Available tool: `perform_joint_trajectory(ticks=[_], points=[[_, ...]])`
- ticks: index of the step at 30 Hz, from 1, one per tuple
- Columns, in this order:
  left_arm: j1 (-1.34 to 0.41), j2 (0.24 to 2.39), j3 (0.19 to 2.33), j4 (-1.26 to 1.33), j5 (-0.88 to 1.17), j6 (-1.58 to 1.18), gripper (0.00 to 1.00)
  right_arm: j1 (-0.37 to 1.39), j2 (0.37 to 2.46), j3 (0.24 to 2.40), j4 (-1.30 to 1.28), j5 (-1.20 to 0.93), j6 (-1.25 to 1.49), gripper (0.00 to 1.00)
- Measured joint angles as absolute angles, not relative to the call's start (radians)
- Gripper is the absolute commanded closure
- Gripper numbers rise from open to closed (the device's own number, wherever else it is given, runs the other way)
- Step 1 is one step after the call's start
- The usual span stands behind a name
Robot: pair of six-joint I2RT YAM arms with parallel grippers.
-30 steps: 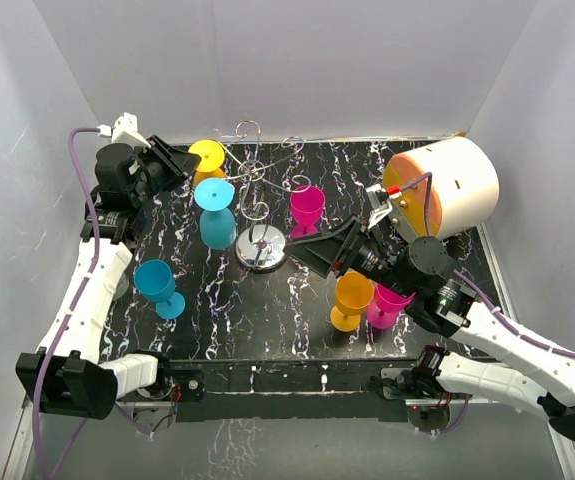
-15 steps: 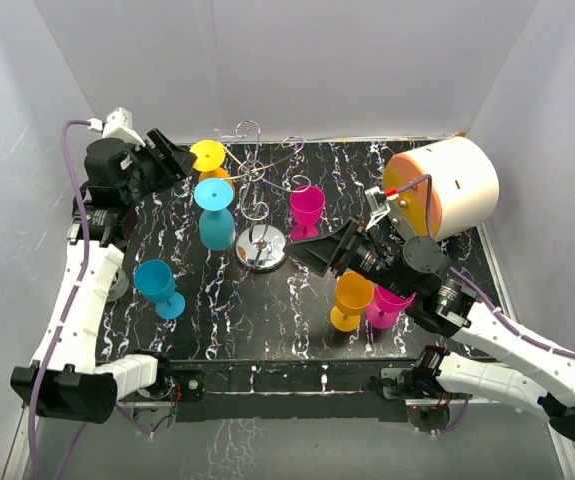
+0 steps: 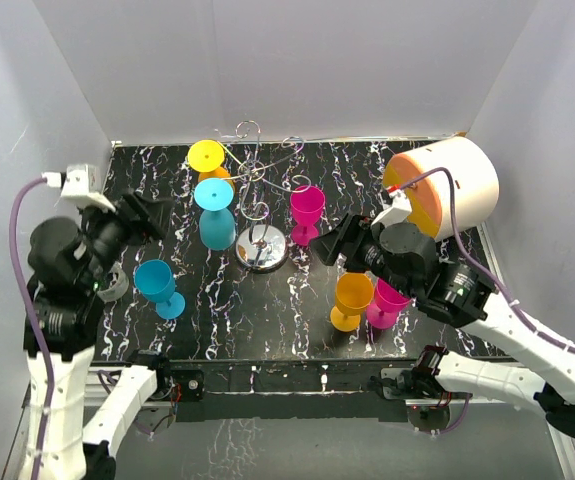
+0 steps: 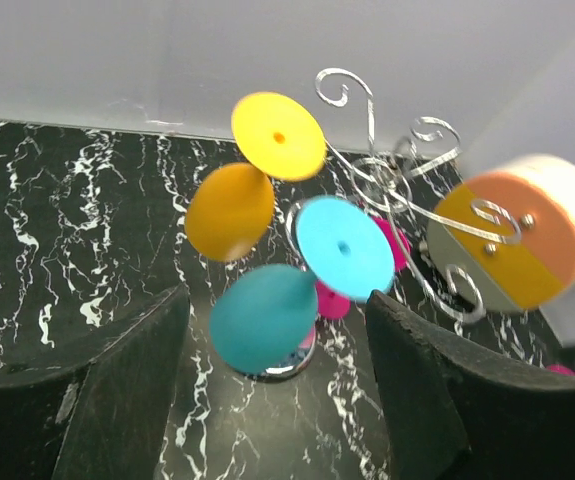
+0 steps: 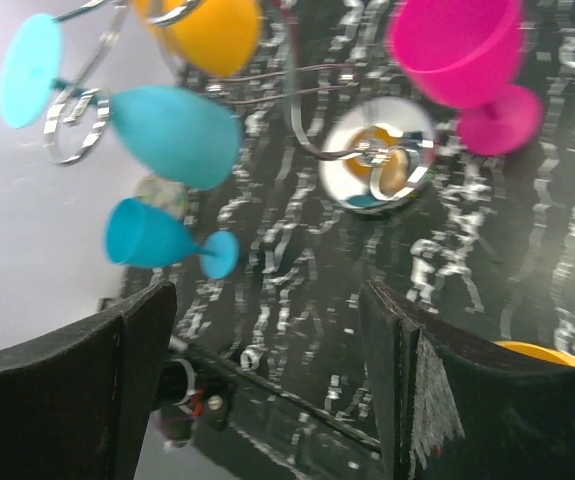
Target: Place the wine glass upside down on the wine glass rack
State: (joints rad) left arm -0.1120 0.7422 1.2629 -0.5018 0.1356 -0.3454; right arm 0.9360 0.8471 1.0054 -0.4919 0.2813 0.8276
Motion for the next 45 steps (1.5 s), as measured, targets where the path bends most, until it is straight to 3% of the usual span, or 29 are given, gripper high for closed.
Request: perform_joint_trajectory(ticks=[7,14,19,24,33,45], points=[[-0.112,0.517,1.101,-0.487,0.287,-0.253,0.29,0.936,0.970,1.125,-0.842,0.404,0.840,0.39],[-0.112,0.501,1.046,-0.468,0.389,-0.231,0.29,0.936,1.017,1.083,-0.979,0.347,0.854,0.43],[-0.112,0.498,1.044,-0.447,0.432,-0.236,0.29,0.936,1.055,1.081,-0.992,0.315,0.854,0.59],[-0.112,0.492,1.045,-0.421,0.522,-0.240,0.28,0.936,1.100,1.062,-0.992,0.306,0.838,0.67],[-0.112,0.492,1.045,-0.369,0.701,-0.249,0.28,0.936,1.140,1.049,-0.988,0.297,0.826,1.00],[-0.112,0.563,1.100,-0.297,0.805,-0.376,0.27,0.936,1.045,1.049,-0.957,0.347,0.828,1.00]])
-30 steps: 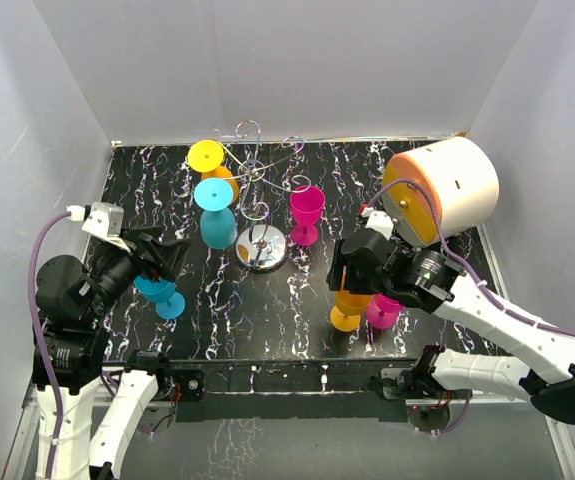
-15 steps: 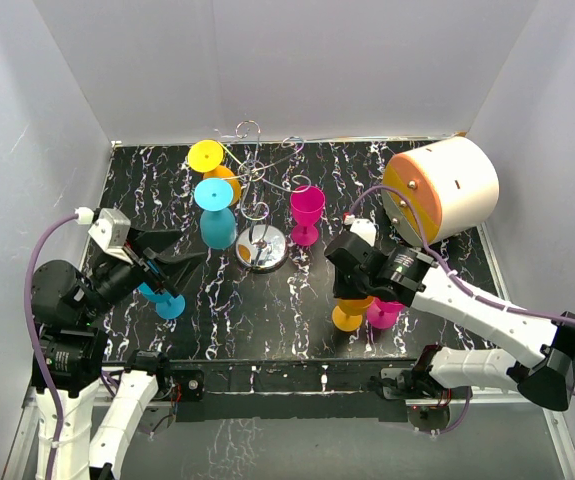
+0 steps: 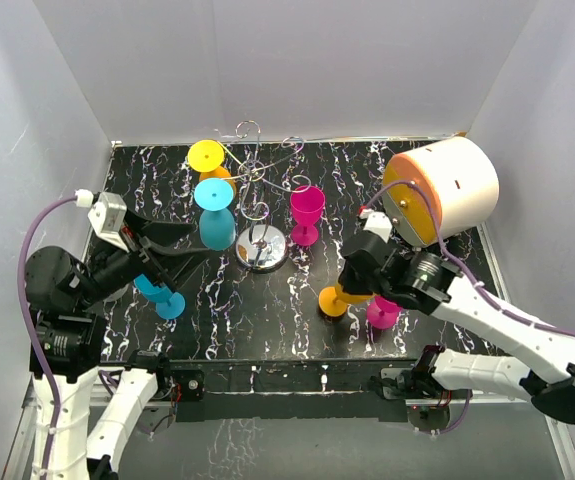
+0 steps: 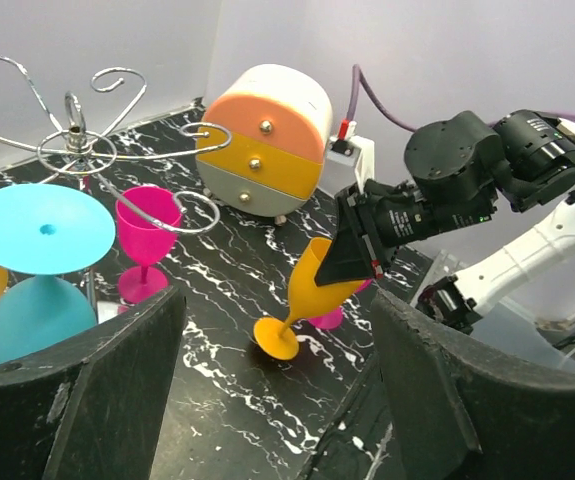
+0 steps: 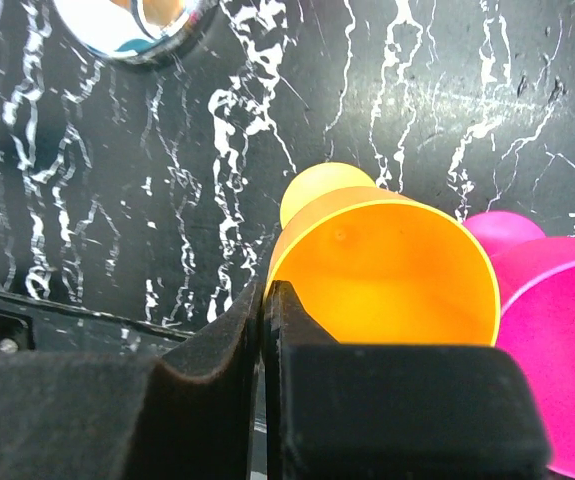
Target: Place the wine glass upside down on the wine glass rack
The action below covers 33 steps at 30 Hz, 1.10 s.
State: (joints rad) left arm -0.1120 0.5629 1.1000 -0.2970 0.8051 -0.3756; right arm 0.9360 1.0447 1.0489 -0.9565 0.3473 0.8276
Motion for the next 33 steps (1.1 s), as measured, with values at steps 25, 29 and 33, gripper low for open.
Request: perform_joint_trajectory(ticks=[25,29,33], points=[[-0.118,0.924,1.114,0.486,1.057,-1.181,0.26,0.936,0.588,1.021,-0.611,0.628,0.818,1.00],[-0.175,0.962,1.114,0.562,0.970,-1.243,0.26,0.936,0.537,1.011,-0.541,0.628,0.797,1.00],[-0.318,1.000,1.114,0.576,0.811,-1.232,0.27,0.936,0.484,0.991,-0.455,0.627,0.784,1.00]])
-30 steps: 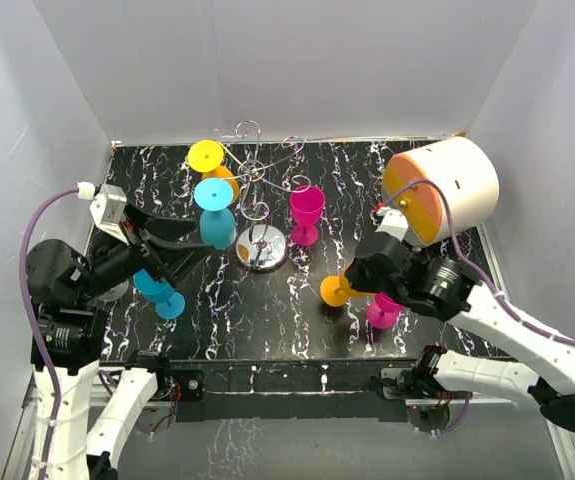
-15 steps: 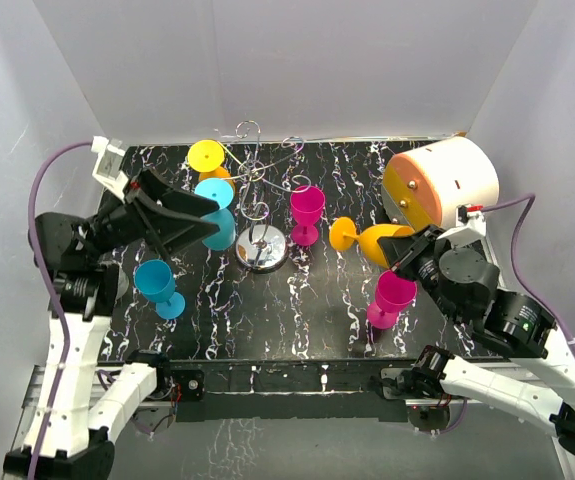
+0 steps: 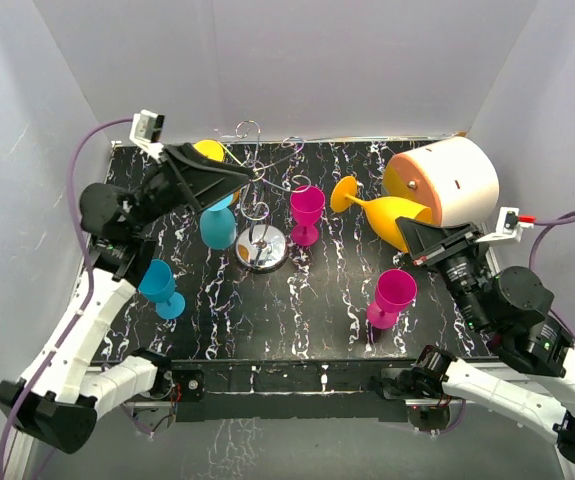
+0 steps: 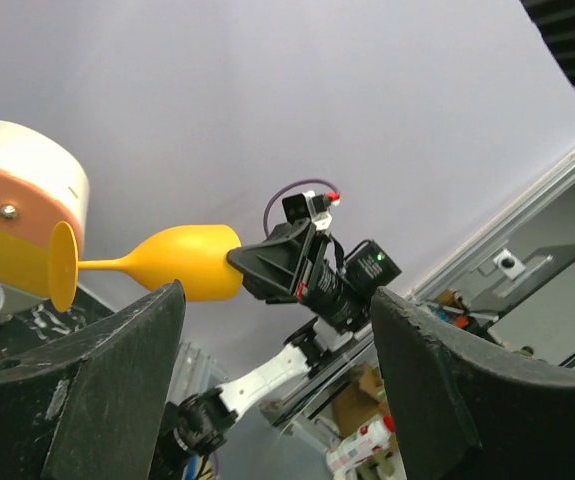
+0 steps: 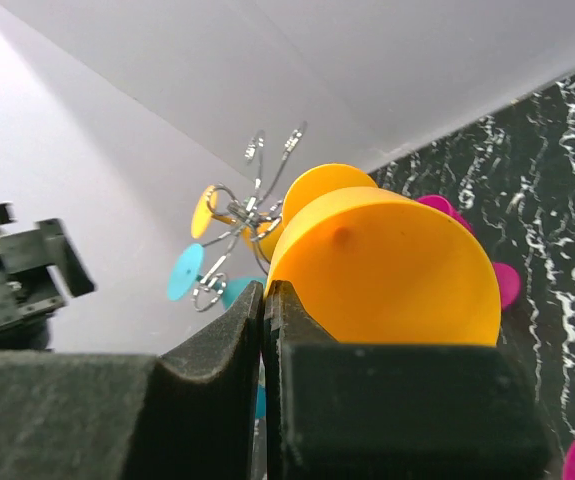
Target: Place the wine glass upside down on the wine glass rack
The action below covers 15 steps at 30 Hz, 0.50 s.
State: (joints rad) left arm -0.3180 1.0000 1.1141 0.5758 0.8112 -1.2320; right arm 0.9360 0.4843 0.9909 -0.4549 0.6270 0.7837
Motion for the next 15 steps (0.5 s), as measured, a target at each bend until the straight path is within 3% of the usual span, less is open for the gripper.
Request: perform_joint_trajectory(ticks=[15], points=[[-0.735,1.220,1.111,0.763,0.393,-1.163,0.25,0.936,0.390,0.929,-0.081,0.520,0.759,1.00]])
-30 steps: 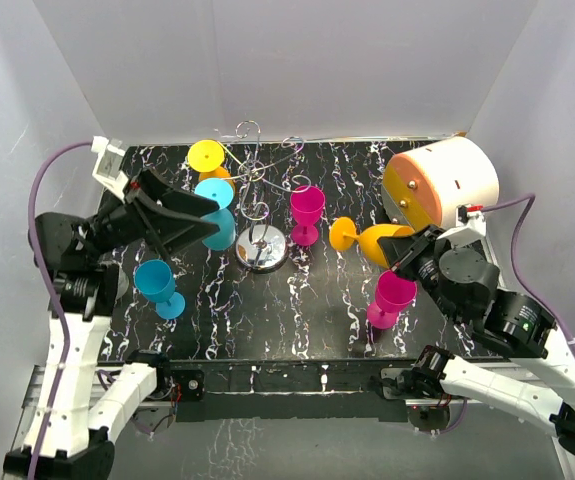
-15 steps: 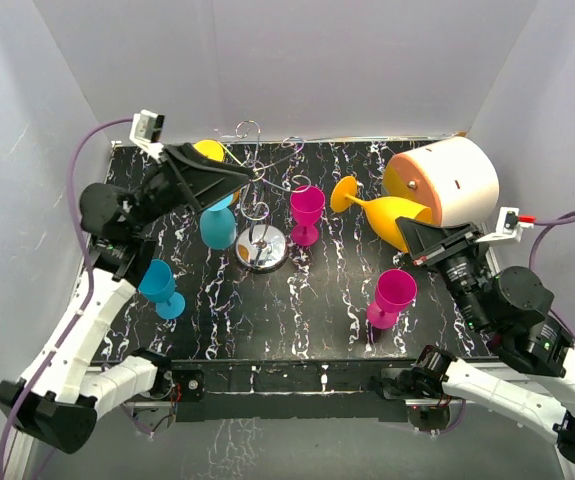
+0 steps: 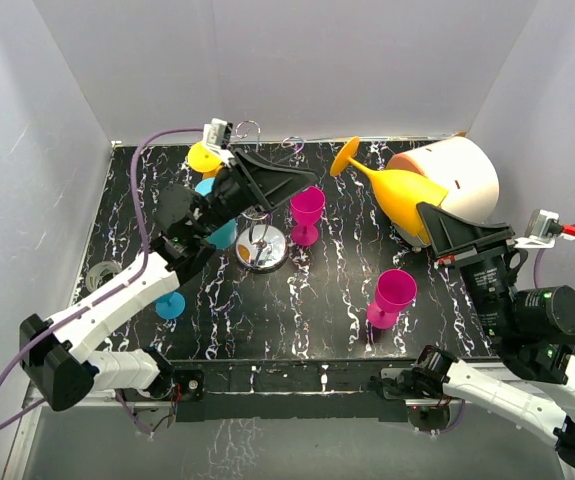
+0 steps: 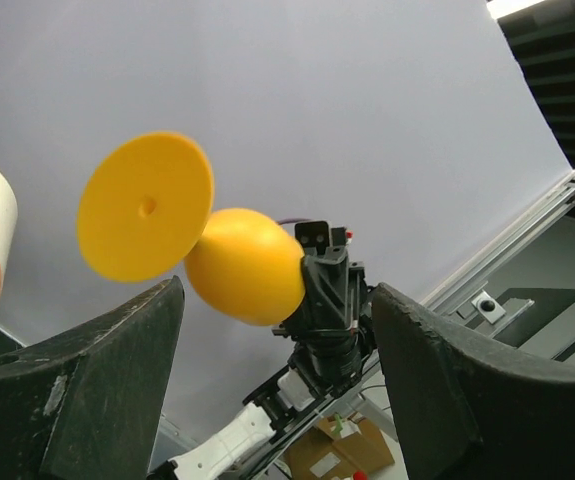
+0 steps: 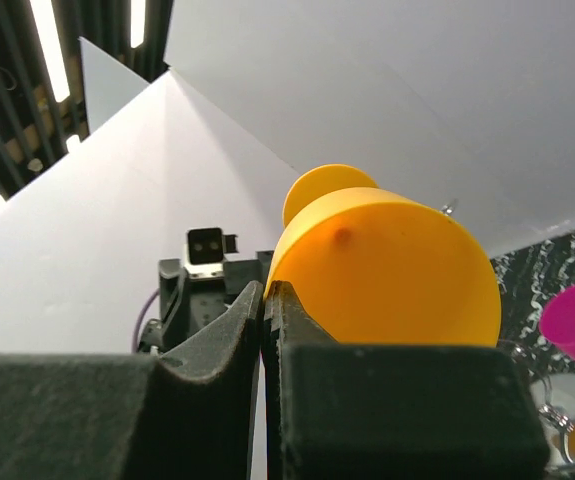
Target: Place the wine glass upside down on the wine glass rack
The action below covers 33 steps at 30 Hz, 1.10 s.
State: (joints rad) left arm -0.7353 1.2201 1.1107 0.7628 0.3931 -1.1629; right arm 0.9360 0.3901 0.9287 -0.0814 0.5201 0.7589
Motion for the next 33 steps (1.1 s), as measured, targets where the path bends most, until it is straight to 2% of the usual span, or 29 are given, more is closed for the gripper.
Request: perform_joint_trajectory(ticks=[10,25,33], points=[[-0.861,1.298,1.115,0.826,0.272,-1.111,0.26,0.936,0.556,0.971,0.117,0.406,0.704,1.00],[-0.875,1.296,1.113,1.030,0.100,-1.109,0.44,0.936,0.592,0.971,0.225,0.216,0.680,1.00],[-0.879,1.335,1.087,1.258,0.054,-1.137,0.56,0.936,0.620,0.970,0.261,0.119,0.682,1.00]])
